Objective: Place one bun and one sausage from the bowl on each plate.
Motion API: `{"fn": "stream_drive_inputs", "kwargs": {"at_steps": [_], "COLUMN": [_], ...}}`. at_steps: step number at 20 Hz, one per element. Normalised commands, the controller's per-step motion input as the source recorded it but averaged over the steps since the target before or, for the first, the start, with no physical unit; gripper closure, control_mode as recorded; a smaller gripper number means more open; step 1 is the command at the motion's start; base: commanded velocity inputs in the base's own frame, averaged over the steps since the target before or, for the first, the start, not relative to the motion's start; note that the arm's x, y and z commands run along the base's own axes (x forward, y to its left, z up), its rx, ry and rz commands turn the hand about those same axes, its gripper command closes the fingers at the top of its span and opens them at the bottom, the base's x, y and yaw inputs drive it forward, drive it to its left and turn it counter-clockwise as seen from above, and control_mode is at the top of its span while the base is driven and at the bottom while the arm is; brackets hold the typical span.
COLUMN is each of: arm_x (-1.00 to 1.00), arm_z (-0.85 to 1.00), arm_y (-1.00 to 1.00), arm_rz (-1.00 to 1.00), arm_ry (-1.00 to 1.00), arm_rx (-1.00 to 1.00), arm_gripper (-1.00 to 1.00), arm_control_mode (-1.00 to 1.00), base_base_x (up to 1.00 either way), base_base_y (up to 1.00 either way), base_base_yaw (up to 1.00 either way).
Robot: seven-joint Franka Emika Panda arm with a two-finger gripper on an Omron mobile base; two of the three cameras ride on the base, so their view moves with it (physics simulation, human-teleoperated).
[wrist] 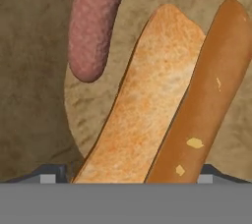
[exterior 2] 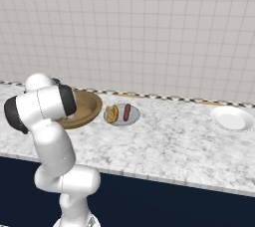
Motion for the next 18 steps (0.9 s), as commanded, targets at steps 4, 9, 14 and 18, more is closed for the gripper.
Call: {"fn": "stream_drive_inputs", "kwargs": {"at_steps": [4, 9, 14, 18], "arm_x": [-0.40, -0.35, -0.36, -0.32], "arm_z": [0.68, 0.88, 0.43, 0.42], "arm_y": [-0.06, -0.48, -0.92, -0.90], "arm_rz": [-0.02, 0.00, 0.00, 0.00], "arm_ry": [-0.07, -0.08, 0.01, 0.00], "arm_rx": [0.00, 0.00, 0.00, -0.01], "arm_gripper": [1.00, 1.00, 1.00, 1.00], "arm_control_mode": [-1.00, -1.00, -1.00, -1.00], "base_base_x": [0.00, 0.00, 0.00, 0.00], "base_base_y": [0.00, 0.00, 0.00, 0.00], "base_base_yaw": [0.00, 0.00, 0.00, 0.00]}}
